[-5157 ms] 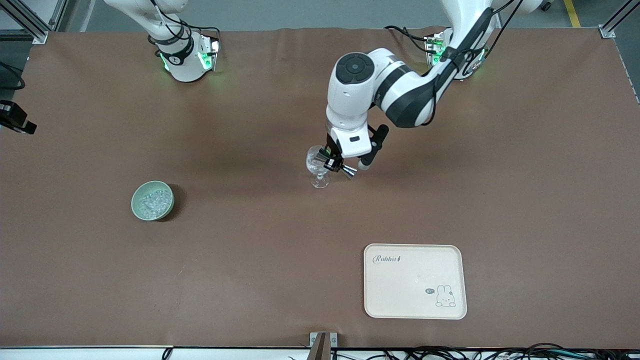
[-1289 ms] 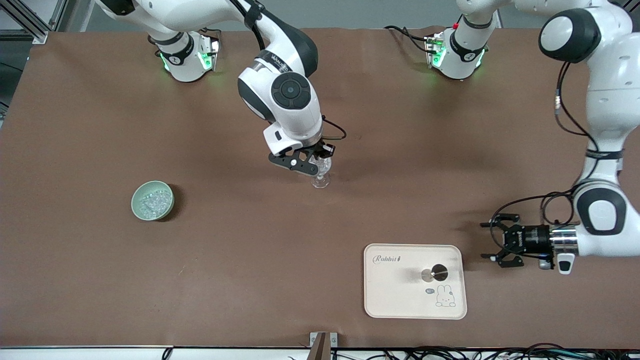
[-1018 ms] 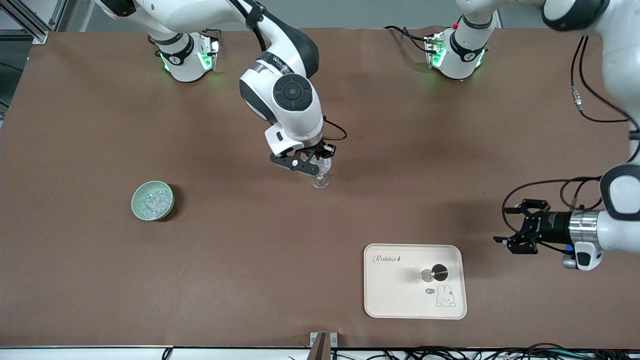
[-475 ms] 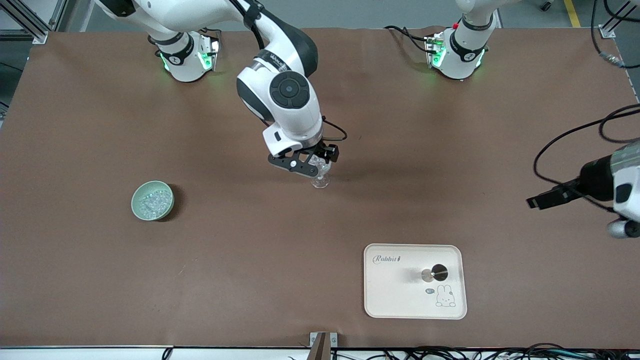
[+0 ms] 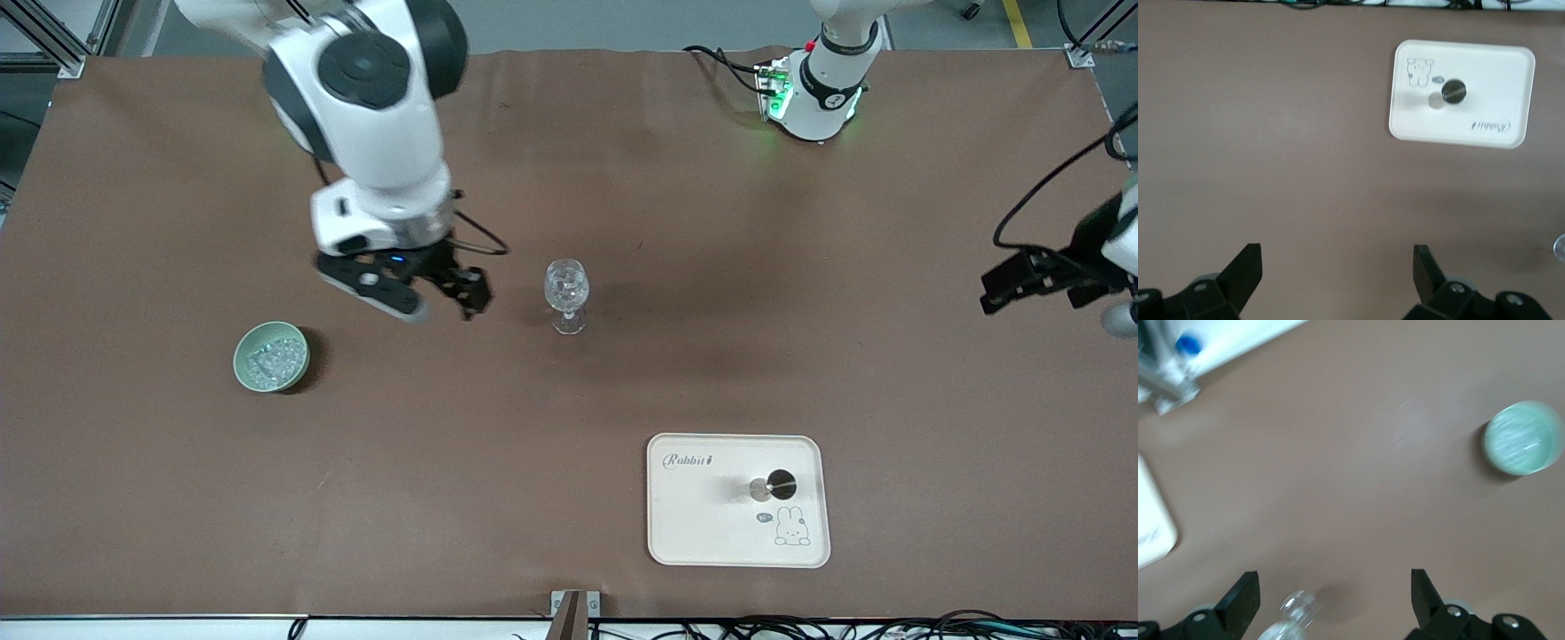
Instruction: Pour wine and add ice with both arms
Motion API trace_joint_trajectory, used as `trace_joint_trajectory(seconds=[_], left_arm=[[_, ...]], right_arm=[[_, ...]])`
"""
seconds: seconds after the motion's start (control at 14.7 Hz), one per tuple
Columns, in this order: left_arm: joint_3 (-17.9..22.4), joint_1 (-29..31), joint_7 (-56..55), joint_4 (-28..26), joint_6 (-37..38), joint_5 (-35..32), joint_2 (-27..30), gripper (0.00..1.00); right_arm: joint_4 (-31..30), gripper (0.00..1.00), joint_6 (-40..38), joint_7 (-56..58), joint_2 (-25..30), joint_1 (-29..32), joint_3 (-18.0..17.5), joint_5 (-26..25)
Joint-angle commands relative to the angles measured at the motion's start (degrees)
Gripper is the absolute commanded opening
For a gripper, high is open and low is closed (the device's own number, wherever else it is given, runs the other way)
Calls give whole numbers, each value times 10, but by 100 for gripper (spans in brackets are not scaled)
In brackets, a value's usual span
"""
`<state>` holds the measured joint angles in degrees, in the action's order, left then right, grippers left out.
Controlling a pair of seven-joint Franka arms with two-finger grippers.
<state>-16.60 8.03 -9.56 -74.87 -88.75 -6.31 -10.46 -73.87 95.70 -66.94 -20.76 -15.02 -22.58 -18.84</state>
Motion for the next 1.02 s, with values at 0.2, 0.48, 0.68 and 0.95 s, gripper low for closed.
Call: trace_joint_trajectory(seconds=[0.2,0.48,0.68,0.95], left_arm=[[95,-98,25,-175,-4,52,153,100],[111,-113,27,-212,-2,54,182,100],[104,-78,27,-221,10,87,189,100],[105,-78,15,-218,19,84,193,100]], right_arm=[[-25,100,-40,166,86,142,-14,-4],[-22,100,-79,352,117,190,58,67],[-24,100,-101,483,140,161,178,112],[-44,100,-110,594,166,157,244,143]])
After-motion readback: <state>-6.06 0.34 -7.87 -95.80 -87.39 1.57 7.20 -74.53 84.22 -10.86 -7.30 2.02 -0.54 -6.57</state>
